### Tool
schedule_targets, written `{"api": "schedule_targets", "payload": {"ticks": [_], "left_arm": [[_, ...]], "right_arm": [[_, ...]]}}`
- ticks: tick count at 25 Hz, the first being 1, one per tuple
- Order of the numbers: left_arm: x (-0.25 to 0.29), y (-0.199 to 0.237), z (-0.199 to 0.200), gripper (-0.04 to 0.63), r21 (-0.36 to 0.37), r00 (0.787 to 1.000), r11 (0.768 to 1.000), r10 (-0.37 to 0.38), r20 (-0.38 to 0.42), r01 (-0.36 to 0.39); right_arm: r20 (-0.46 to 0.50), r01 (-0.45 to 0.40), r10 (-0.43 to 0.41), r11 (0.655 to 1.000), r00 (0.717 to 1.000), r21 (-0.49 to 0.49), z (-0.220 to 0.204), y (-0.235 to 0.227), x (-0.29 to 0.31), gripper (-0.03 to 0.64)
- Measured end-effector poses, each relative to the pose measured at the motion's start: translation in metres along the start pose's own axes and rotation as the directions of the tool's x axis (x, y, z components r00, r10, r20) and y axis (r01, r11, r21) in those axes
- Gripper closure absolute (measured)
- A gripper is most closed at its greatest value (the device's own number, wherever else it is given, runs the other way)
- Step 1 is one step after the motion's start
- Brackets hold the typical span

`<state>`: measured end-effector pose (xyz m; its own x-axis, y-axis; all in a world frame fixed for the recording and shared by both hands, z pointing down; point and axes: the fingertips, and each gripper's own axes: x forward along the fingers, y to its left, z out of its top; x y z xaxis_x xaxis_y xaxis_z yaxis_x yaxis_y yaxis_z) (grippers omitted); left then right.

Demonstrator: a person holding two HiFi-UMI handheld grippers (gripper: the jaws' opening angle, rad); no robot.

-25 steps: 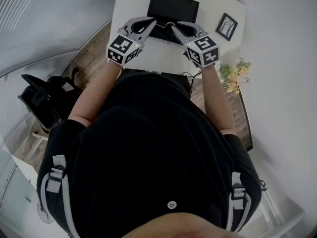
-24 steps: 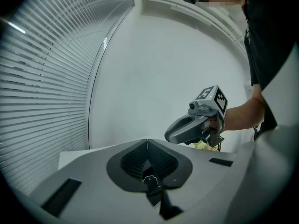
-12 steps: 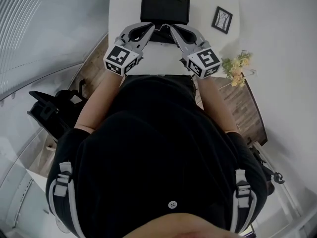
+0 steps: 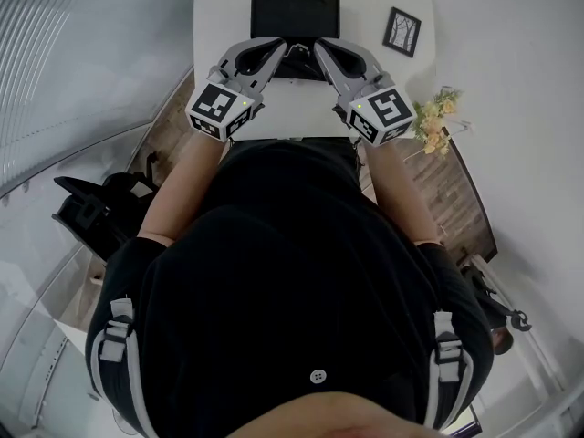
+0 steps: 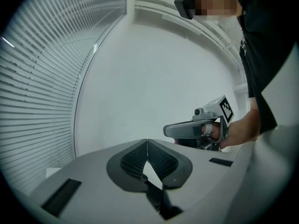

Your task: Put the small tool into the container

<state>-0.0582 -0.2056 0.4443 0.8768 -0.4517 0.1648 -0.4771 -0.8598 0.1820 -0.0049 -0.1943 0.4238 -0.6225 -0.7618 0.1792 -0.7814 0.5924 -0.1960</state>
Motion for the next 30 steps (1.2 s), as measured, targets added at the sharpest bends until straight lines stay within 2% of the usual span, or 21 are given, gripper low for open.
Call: {"api": "schedule_targets", "payload": {"ticks": [11, 17, 30], "left_arm": [[0.005, -0.002, 0.007, 0.586, 0.018, 1.000, 1.000, -0.005, 0.008, 0.005], [0.006, 0.002, 0.012, 0.586, 0.028, 1.000, 1.000, -0.005, 0.017, 0.004], [0.010, 0.010, 0.011, 0.586, 0.024, 1.000, 1.000, -0.009, 0.007, 0.008]], "right_arm": [[0.022, 0.028, -0.028, 0.999, 0.999, -0.035, 0.008, -0.006, -0.009, 0.606], [0.014, 0.038, -0.037, 0.997, 0.999, -0.070, 0.008, -0.008, -0.005, 0.606], [-0.003, 0.043, -0.043, 0.996, 0.999, -0.083, 0.006, -0.015, 0.005, 0.606]]}}
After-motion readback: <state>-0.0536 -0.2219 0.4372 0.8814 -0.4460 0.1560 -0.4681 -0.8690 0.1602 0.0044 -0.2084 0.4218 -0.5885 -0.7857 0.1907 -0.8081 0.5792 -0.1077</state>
